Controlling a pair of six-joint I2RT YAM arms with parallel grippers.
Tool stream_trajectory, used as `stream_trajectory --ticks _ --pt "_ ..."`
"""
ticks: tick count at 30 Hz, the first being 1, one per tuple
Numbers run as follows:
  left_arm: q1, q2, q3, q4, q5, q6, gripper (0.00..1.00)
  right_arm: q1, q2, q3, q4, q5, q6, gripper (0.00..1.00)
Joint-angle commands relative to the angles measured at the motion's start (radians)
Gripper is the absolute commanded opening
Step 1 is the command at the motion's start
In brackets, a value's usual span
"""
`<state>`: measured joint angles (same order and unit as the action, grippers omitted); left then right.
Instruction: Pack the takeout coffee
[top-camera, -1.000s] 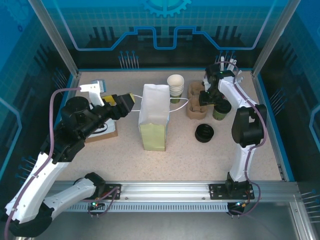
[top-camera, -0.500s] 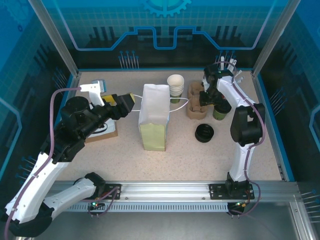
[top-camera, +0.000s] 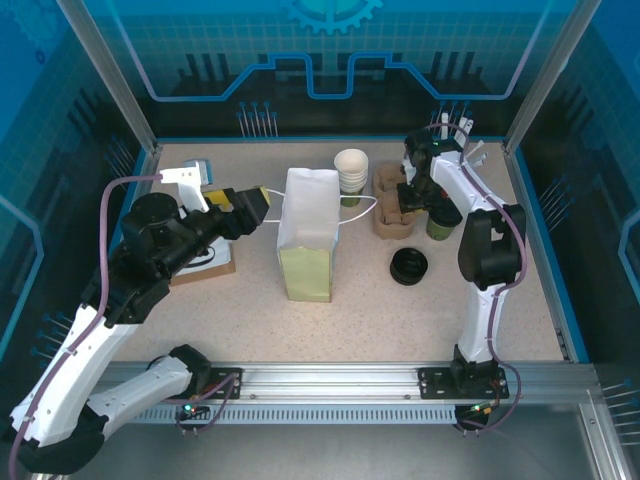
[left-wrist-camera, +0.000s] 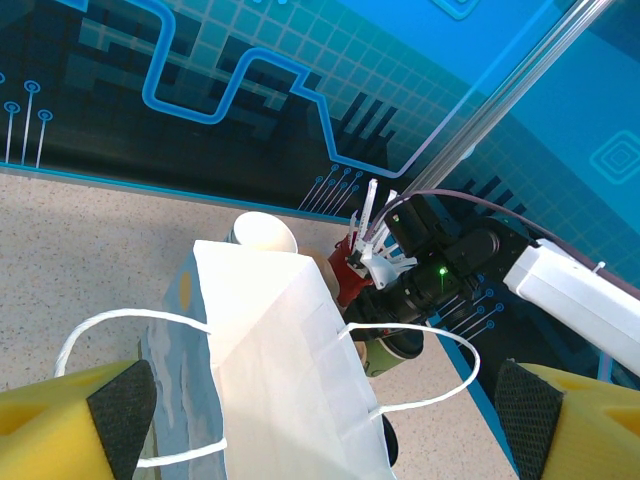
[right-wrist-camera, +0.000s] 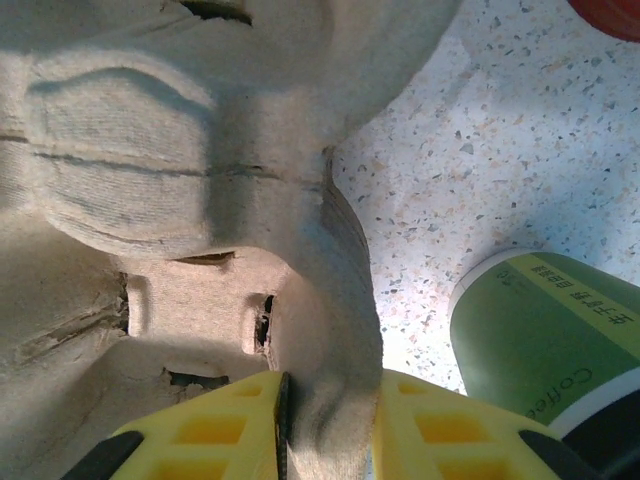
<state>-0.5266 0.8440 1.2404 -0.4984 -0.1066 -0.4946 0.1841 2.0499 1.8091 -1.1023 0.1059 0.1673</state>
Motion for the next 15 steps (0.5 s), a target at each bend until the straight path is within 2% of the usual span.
stream_trajectory --ticks 1,15 --pt "-0.002 0.001 -0.007 0.024 0.013 0.015 0.91 0.017 0.007 0.035 -0.042 0.015 -0.005 0.26" --pt "-0.003 0.013 -0.003 0.026 0.015 0.016 0.92 0.009 -0.007 0.069 -0.088 0.001 -0.021 0.28"
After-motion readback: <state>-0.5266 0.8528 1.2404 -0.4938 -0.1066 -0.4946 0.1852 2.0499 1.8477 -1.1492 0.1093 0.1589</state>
